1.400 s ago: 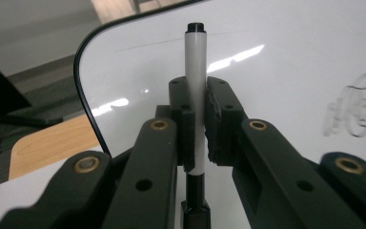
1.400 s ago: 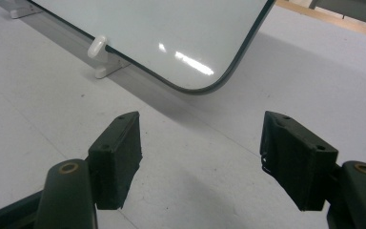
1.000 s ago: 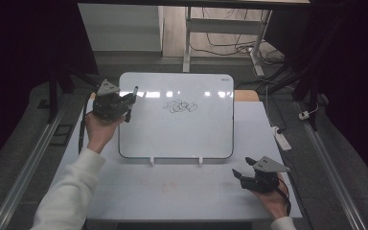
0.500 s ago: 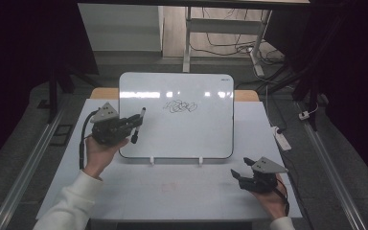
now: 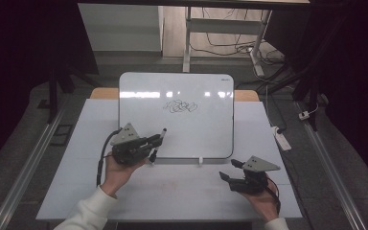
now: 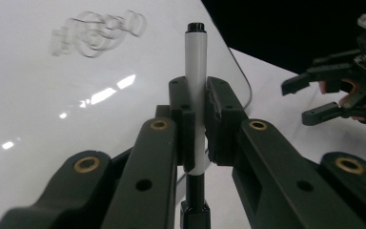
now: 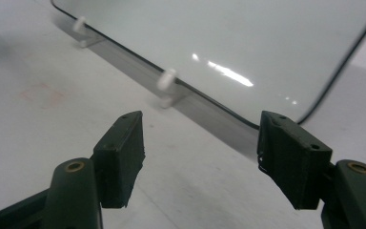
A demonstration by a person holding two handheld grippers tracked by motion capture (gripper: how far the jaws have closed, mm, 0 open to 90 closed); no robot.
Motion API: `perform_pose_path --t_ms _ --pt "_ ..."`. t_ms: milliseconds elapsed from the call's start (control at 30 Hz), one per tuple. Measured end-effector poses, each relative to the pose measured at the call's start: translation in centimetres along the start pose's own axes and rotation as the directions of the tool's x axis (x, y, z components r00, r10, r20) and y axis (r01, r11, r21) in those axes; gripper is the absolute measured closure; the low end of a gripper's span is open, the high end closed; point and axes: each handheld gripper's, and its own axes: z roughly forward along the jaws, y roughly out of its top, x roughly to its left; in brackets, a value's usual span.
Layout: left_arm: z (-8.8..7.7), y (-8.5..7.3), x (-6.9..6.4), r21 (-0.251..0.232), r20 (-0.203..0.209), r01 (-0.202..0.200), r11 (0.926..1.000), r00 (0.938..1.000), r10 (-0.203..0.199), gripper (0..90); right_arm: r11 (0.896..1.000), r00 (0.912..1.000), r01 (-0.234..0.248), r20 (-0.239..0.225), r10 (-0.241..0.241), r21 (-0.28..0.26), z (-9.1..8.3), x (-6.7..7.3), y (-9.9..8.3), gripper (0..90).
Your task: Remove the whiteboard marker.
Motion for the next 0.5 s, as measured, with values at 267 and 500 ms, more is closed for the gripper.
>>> perform_pose_path --t_ms 267,500 --pt "2.9 -0.4 -2.6 0.012 0.053 -0.032 0.9994 0.9981 0.032 81.6 1.000 0.9983 -0.027 -0.051 0.027 0.003 1.1 1.3 0.6 31.9" --pt "4.9 -0.5 -4.5 0.016 0.073 -0.071 0.9974 0.9949 0.069 81.6 0.997 0.9903 -0.077 -0.118 0.074 -0.015 1.6 2.6 1.5 31.0"
